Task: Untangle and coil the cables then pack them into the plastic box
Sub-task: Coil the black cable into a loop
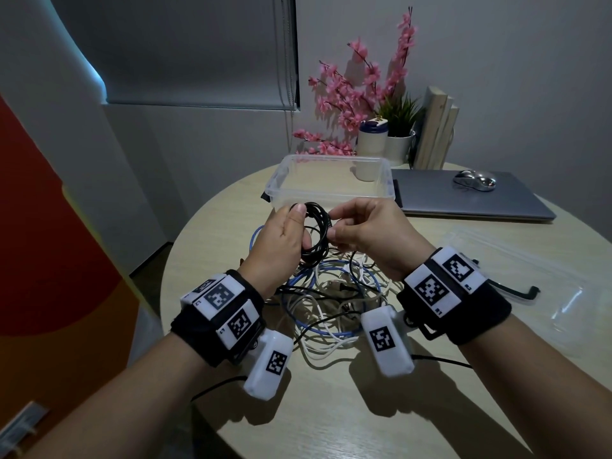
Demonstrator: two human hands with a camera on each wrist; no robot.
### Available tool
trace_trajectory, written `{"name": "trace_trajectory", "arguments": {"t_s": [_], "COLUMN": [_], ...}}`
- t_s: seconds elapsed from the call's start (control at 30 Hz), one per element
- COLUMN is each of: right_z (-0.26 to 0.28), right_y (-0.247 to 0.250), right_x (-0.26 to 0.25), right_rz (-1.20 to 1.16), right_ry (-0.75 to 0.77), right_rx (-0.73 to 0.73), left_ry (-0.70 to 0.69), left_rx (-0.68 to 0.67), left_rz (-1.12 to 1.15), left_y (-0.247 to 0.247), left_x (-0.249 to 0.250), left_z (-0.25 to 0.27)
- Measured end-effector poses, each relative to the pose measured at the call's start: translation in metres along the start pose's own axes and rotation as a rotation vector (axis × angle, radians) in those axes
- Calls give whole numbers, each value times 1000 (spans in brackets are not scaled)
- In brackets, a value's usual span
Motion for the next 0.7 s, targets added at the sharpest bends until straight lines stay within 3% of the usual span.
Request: {"name": "trace_trajectory", "arguments": {"t_s": [0.13, 0.33, 0.5, 0.7], "right_z": [2, 2, 4, 2], "right_y": [-1, 1, -2, 2], "right_x": [-1, 0, -1, -4], "right_rz": [-38, 20, -66, -69], "right_ry": [-46, -54, -41, -80], "right_rx": [-39, -80, -19, -2], "left_ry": [-30, 48, 36, 55], "left_rx": [-17, -64, -82, -202], "left_rz": [30, 138, 128, 85], "left_y": [-1, 1, 5, 9], "left_x": [1, -4, -1, -5], "left_z": [2, -3, -1, 2]}}
Point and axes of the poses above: each hand's wrist, its own z-axis away from the middle knuckle, its own y-axis out of the back of the hand, x = y × z, the point moved 1 cm from there along -z, towards the middle knuckle, and after that the axes turned 13 degrees about y, right-handed, at the moved point
